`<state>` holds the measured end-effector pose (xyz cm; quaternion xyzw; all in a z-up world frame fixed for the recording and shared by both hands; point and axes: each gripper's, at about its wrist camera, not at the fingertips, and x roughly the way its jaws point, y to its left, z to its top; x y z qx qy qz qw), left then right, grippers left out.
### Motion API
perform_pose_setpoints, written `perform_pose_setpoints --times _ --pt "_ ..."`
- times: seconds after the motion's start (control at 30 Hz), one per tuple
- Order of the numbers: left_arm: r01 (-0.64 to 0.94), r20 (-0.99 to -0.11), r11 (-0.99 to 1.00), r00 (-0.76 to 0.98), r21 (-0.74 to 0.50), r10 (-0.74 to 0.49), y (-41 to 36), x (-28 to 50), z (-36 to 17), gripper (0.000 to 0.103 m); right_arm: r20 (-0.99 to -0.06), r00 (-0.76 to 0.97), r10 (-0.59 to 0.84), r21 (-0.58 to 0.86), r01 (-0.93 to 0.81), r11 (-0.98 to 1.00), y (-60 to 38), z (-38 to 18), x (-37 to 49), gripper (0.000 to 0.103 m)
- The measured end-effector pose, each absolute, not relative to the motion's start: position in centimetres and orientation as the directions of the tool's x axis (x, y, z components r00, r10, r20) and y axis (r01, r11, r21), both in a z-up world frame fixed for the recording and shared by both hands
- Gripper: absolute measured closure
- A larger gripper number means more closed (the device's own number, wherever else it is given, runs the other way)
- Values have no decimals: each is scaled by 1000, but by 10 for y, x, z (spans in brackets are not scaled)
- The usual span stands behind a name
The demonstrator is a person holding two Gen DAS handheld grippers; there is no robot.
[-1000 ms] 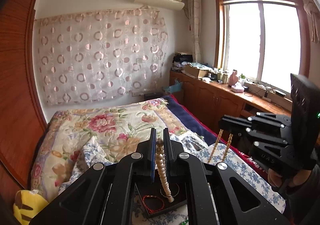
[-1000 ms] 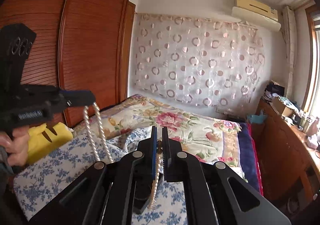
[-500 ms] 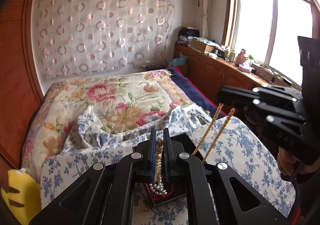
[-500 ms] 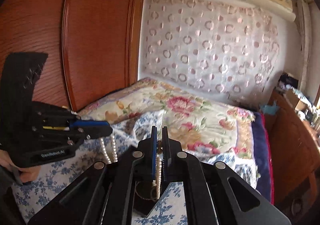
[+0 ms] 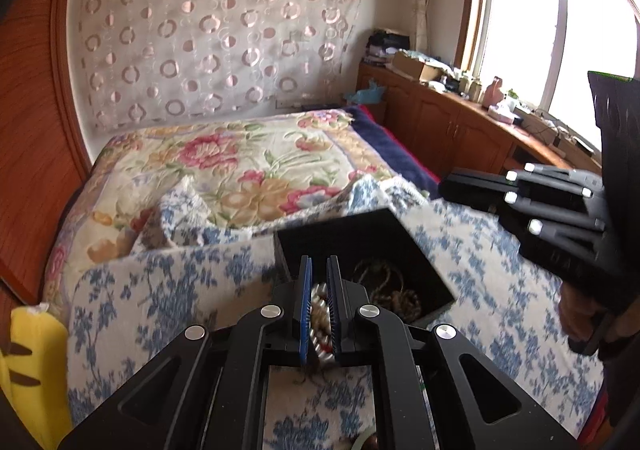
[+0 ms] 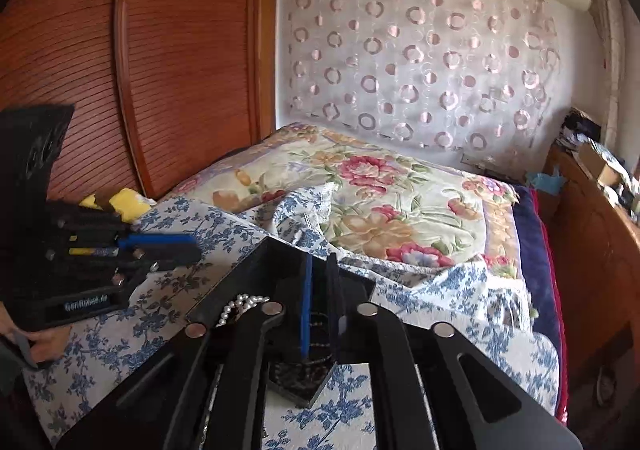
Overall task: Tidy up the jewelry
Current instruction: 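Withdraw both grippers from the box back toward the pile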
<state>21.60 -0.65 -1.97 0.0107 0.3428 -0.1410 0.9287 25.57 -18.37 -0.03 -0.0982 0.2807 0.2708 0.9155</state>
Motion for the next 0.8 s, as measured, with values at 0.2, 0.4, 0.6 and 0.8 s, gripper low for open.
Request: perform_pose_setpoints --times 0.2,0.4,0.6,0.8 --pt "266 -646 962 724 -62 -242 -3 184 -31 93 -554 705 443 -29 -548 836 -191 -1 229 91" --pt "279 -661 959 711 -50 -241 -3 154 -45 86 -570 686 453 2 -550 835 -204 -14 191 91" --pt "290 -666 956 707 -35 -239 -8 125 -55 69 -594 660 460 23 -558 830 -215 -33 155 82" --pt "312 -683 949 685 -39 -254 -15 105 -69 47 -625 634 456 36 -559 828 -219 -60 130 79"
